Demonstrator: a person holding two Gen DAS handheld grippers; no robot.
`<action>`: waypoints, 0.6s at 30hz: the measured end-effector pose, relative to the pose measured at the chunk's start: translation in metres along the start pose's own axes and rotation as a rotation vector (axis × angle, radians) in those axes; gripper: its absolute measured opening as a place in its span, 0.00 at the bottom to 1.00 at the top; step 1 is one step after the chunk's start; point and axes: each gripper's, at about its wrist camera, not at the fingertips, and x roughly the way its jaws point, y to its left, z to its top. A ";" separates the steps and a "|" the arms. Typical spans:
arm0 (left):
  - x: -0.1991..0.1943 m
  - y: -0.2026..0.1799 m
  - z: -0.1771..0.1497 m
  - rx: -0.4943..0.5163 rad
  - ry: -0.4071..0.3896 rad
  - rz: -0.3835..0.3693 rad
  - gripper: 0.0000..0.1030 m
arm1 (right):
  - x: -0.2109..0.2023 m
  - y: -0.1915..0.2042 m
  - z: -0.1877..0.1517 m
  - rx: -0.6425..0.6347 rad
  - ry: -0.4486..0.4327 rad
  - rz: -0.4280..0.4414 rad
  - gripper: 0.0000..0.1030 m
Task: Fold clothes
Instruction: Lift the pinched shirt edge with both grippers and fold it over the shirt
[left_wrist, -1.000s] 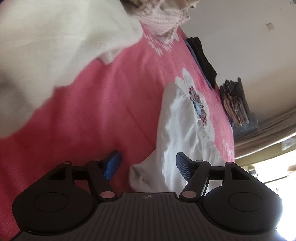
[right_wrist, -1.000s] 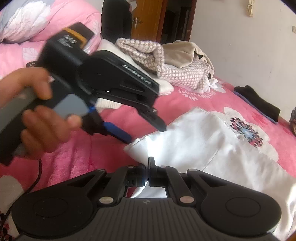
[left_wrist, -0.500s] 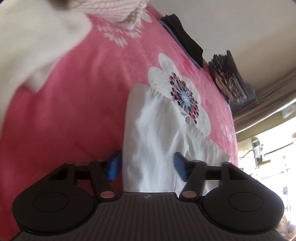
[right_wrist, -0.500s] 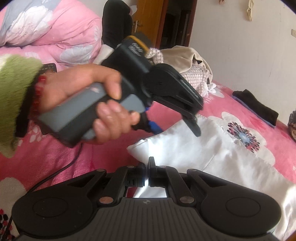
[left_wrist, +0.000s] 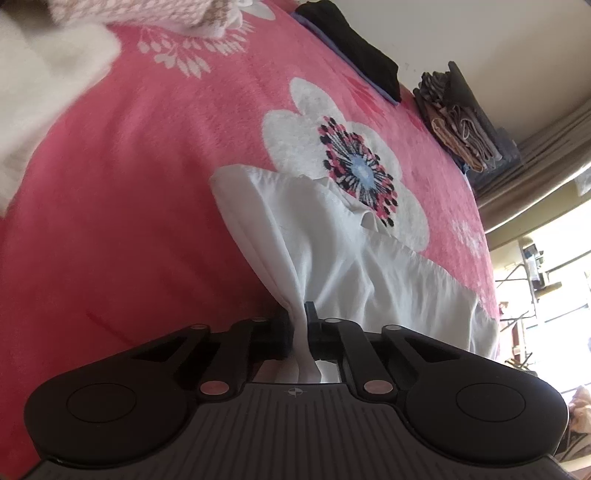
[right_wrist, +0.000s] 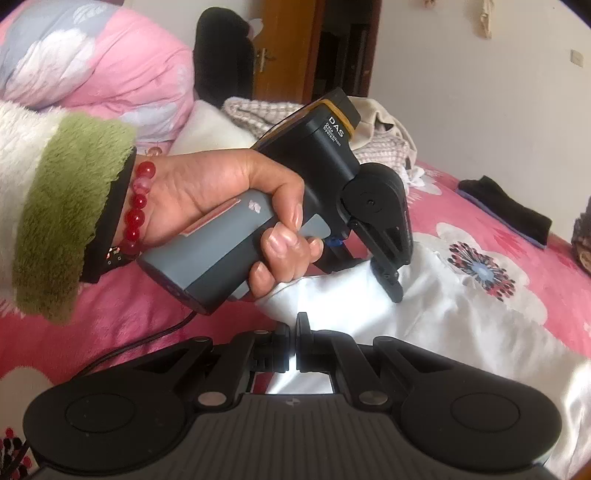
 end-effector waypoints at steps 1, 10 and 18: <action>-0.001 -0.002 0.001 0.000 0.000 0.004 0.03 | -0.001 -0.002 0.000 0.013 -0.001 -0.002 0.02; -0.005 -0.032 0.006 0.005 -0.003 0.013 0.02 | -0.023 -0.029 -0.007 0.150 -0.022 -0.050 0.02; -0.005 -0.082 0.006 0.064 -0.004 -0.011 0.02 | -0.058 -0.060 -0.018 0.308 -0.054 -0.143 0.02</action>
